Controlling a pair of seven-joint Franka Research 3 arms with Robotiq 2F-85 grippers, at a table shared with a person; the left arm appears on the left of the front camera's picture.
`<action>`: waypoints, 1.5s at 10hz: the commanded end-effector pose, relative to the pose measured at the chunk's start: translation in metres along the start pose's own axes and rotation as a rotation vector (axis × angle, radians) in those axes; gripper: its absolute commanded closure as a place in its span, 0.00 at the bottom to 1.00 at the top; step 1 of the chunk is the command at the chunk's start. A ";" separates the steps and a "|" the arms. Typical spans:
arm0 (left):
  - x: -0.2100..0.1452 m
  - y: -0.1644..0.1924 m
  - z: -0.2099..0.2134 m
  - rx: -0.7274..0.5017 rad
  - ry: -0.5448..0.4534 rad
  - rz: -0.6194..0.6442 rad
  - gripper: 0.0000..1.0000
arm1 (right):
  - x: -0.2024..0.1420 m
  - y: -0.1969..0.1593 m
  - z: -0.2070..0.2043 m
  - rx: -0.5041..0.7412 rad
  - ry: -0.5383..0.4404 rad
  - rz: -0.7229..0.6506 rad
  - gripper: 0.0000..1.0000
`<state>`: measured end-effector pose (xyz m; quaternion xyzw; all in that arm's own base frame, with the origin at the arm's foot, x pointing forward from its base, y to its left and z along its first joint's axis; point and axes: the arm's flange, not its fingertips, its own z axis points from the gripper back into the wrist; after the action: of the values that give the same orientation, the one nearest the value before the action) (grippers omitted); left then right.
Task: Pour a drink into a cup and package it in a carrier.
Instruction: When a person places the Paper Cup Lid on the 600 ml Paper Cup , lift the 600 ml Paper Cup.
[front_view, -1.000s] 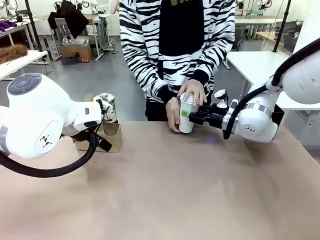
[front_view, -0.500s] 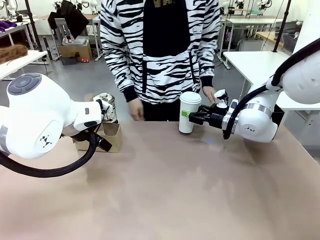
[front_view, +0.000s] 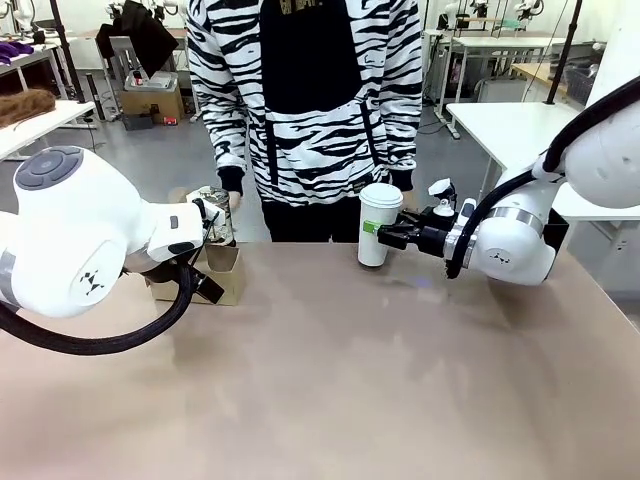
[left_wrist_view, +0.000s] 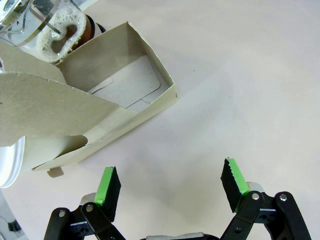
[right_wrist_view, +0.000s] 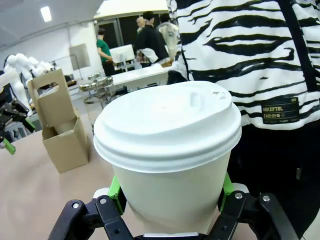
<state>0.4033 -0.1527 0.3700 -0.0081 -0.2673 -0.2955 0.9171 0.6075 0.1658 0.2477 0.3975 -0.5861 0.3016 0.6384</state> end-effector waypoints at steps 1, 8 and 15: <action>0.000 0.001 0.000 -0.003 -0.002 0.003 0.00 | 0.004 0.002 -0.002 -0.003 -0.011 -0.004 0.19; 0.000 0.001 0.000 -0.003 -0.002 0.003 0.00 | 0.004 0.002 -0.002 -0.003 -0.011 -0.004 0.19; 0.000 0.001 0.000 -0.003 -0.002 0.003 0.00 | 0.055 -0.003 0.008 -0.015 0.025 0.010 0.19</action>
<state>0.4033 -0.1527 0.3700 -0.0081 -0.2673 -0.2955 0.9172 0.6114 0.1596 0.2691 0.3901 -0.5916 0.3026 0.6373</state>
